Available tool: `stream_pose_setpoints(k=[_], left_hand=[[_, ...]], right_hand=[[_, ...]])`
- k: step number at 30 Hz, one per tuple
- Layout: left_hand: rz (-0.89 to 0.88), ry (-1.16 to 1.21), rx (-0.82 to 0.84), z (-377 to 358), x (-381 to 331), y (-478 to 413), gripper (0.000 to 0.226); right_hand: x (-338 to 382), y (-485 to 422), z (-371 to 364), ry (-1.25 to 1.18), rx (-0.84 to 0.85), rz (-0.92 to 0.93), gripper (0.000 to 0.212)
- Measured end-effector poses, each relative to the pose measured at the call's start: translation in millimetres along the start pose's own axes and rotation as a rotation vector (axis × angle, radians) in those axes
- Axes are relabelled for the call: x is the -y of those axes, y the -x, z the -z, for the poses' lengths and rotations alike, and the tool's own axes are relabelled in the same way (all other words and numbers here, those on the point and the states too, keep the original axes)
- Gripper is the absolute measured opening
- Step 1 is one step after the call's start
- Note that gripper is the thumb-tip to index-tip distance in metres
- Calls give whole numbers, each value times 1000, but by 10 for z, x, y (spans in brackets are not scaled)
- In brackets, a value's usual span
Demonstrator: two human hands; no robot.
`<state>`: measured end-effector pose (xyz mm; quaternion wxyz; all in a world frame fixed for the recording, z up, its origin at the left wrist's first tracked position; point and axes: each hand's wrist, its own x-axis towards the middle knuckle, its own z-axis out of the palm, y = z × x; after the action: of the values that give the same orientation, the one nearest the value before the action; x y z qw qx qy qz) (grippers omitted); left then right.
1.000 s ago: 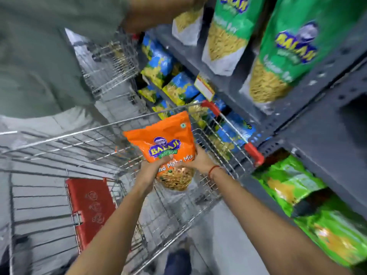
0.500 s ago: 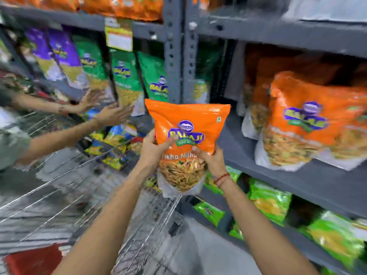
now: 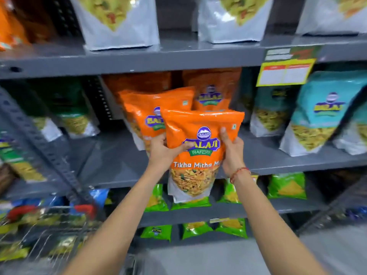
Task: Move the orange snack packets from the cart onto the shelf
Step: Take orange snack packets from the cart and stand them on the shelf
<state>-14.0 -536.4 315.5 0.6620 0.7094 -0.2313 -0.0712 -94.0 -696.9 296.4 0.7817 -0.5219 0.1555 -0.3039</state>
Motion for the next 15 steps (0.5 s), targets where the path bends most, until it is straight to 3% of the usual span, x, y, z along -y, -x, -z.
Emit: stream_pose_setpoints(k=[3, 10, 15], left_hand=[[-4, 61, 25, -371, -89, -146, 25], [32, 142, 34, -1063, -253, -633, 24], [111, 130, 65, -1296, -66, -855, 29]], right_hand=[[296, -194, 195, 70, -52, 78, 52], [781, -741, 580, 174, -91, 174, 58], [729, -988, 853, 238, -81, 103, 59]])
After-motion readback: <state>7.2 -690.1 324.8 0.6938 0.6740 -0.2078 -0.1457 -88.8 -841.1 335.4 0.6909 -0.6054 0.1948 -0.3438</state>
